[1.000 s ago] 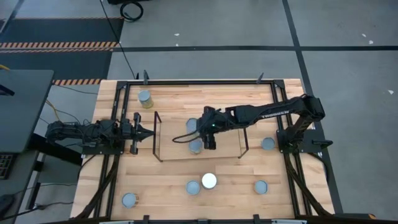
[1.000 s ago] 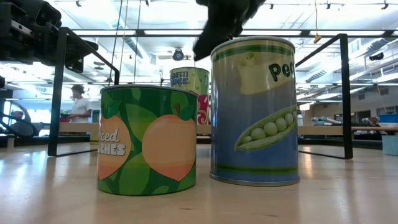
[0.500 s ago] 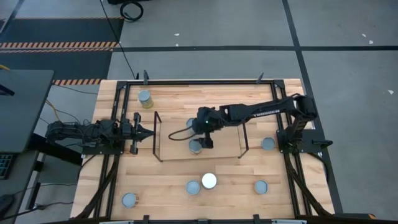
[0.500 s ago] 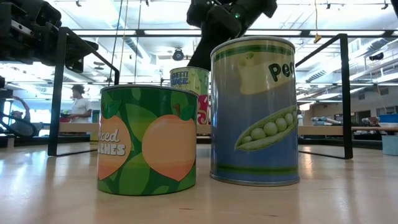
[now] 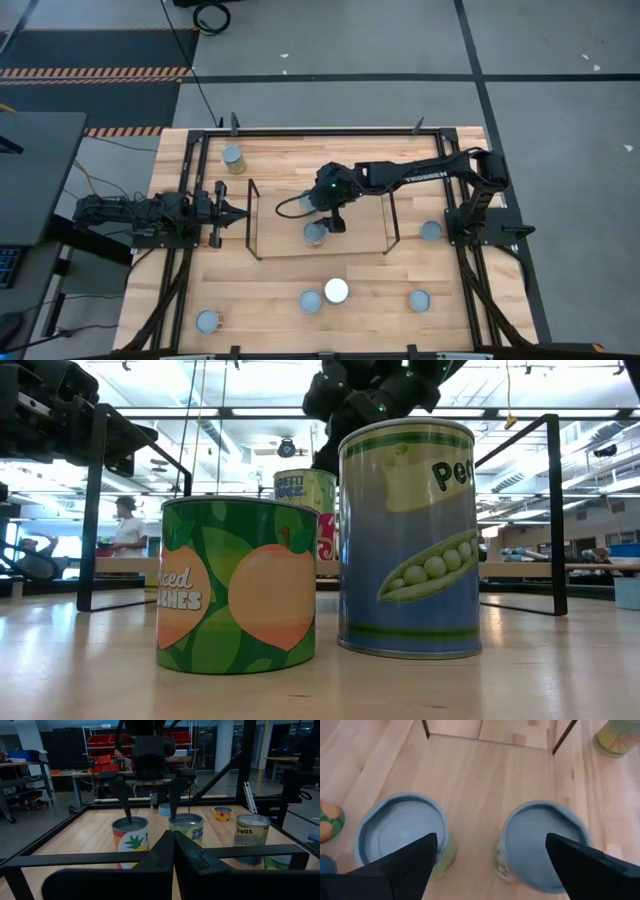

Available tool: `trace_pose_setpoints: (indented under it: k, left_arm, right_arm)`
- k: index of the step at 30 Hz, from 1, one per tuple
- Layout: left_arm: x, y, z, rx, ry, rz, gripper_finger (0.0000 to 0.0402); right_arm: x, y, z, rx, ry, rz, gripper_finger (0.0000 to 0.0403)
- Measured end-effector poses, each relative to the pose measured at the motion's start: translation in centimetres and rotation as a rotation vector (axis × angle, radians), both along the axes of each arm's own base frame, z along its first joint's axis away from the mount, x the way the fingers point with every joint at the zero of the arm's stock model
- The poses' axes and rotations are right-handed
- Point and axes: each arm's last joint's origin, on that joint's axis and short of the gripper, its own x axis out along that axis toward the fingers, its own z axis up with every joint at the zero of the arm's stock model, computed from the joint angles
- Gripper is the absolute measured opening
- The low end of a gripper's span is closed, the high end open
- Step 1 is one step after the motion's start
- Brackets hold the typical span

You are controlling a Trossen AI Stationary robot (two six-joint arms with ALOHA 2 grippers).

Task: Pick and place cans onto a shelf
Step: Adjust the canned goods on the shelf

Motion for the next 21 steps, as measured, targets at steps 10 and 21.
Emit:
trace_pose_setpoints:
  k: [10, 21]
  left_arm:
    - [0.0, 0.0, -0.02, 0.0, 0.001, 0.0, 0.0011]
    - [0.0, 0.0, -0.01, 0.0, 0.001, 0.0, 0.0011]
  right_arm:
    - [0.26, -0.21, -0.6, 0.105, 0.025, -0.119, 0.038]
    - [0.24, 0.62, -0.57, 0.122, 0.036, -0.219, 0.038]
